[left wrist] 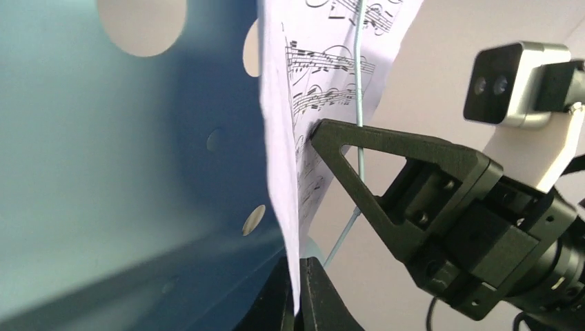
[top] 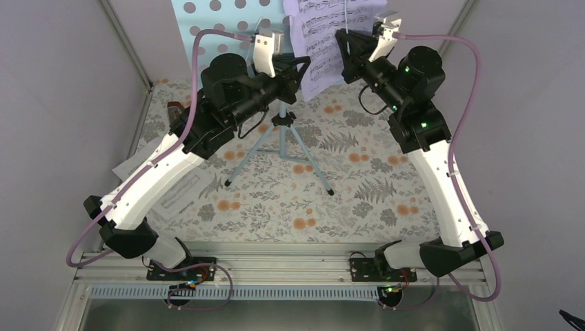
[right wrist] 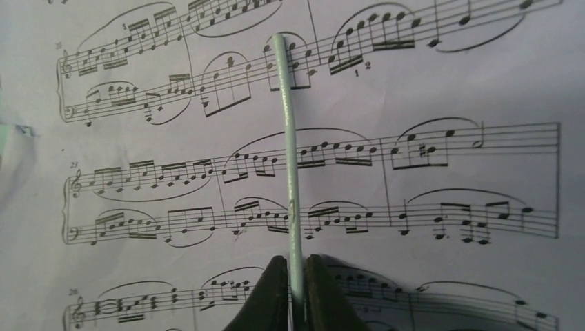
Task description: Pack up the instrument practice props
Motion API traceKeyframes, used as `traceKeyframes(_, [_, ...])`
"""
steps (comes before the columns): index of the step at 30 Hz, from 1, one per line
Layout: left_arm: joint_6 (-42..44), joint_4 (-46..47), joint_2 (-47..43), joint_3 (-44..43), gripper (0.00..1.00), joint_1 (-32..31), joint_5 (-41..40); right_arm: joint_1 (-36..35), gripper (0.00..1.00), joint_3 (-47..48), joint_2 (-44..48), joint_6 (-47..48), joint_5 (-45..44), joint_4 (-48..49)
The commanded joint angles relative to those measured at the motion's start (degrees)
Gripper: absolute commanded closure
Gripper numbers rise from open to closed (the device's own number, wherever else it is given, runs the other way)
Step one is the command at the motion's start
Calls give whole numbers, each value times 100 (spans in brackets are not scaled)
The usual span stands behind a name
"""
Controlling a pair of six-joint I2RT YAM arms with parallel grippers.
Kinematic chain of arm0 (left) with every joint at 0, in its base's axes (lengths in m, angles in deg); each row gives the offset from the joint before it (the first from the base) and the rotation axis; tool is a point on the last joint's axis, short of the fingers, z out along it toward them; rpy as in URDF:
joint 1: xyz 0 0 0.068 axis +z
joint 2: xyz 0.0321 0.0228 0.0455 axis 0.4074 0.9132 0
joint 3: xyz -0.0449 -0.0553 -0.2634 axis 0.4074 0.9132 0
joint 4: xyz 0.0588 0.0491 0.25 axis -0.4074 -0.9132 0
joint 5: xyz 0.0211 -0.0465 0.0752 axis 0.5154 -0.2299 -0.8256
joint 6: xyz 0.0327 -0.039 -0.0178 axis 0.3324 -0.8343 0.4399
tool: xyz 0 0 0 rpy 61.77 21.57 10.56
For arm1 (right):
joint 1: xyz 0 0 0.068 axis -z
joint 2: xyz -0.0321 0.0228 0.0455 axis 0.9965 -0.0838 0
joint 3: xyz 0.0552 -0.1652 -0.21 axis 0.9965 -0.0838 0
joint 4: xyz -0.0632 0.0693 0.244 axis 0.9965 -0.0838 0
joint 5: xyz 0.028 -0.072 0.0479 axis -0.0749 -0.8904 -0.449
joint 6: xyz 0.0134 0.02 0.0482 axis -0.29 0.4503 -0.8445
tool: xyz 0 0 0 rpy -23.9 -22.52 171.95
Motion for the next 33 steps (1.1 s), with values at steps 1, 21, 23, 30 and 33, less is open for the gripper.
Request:
traceKeyframes(1, [39,165,-14,80,97,-16,-154,39,96,-74,113,114,-48,406])
traceKeyframes(21, [62,136,-368,371,98,-12,-7,39,97,-1362,657,451,425,2104])
traceKeyframes(23, [179,146,-498,488,98,-7,222,39,97,-1353,670,441,335,2085])
traceKeyframes(30, [163,226,-1440,1439,98,-10,523,39,97,-1310,659,391,146,1985])
traceKeyframes(33, [93,193,-1899,1839,98,-9,647,39,97,-1301,646,340,70,1970])
